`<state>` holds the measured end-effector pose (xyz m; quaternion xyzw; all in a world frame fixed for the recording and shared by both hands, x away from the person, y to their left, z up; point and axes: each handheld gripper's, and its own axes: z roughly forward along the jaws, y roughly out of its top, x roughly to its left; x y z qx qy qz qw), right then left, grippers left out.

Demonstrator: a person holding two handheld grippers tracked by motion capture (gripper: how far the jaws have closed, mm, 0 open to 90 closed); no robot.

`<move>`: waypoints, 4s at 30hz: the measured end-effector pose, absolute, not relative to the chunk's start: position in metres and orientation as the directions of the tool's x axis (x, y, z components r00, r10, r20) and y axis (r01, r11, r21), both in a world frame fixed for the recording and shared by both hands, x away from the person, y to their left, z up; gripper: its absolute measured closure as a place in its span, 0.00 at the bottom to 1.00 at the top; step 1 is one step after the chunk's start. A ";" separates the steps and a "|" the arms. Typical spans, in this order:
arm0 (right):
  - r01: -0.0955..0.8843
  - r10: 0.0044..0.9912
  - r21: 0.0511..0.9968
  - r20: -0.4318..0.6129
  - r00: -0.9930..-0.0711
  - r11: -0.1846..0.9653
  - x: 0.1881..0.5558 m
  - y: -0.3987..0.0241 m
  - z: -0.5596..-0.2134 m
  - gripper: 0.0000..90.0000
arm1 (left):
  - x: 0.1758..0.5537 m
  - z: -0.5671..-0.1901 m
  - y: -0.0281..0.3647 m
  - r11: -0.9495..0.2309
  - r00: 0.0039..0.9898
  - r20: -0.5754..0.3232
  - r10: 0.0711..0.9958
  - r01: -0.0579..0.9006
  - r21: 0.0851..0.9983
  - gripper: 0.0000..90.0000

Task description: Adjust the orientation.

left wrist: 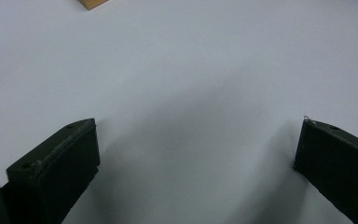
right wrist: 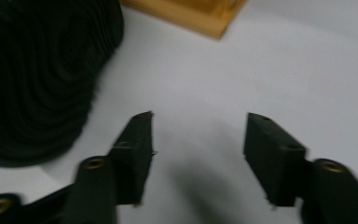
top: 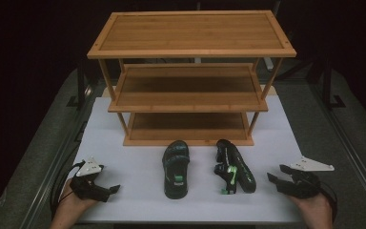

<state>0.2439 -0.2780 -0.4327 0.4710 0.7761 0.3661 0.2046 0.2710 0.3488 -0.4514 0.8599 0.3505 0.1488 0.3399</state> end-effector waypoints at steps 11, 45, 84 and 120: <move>0.471 0.818 0.829 0.029 -0.574 0.302 0.258 -0.256 -0.396 0.99 | 0.271 -0.451 0.349 -0.524 0.710 0.017 0.704 0.503 0.688 0.00; 0.481 0.678 0.786 0.109 -0.727 0.389 0.286 -0.202 -0.386 1.00 | 0.272 -0.452 0.349 -0.518 0.709 0.008 0.705 0.508 0.688 0.00; 0.565 0.786 0.784 0.172 -0.594 0.256 0.301 -0.259 -0.408 1.00 | 0.272 -0.452 0.349 -0.520 0.710 0.007 0.704 0.509 0.686 0.00; 0.514 0.654 0.812 0.234 -0.720 0.275 0.320 -0.265 -0.391 0.61 | 0.272 -0.452 0.349 -0.518 0.709 0.006 0.705 0.509 0.688 0.00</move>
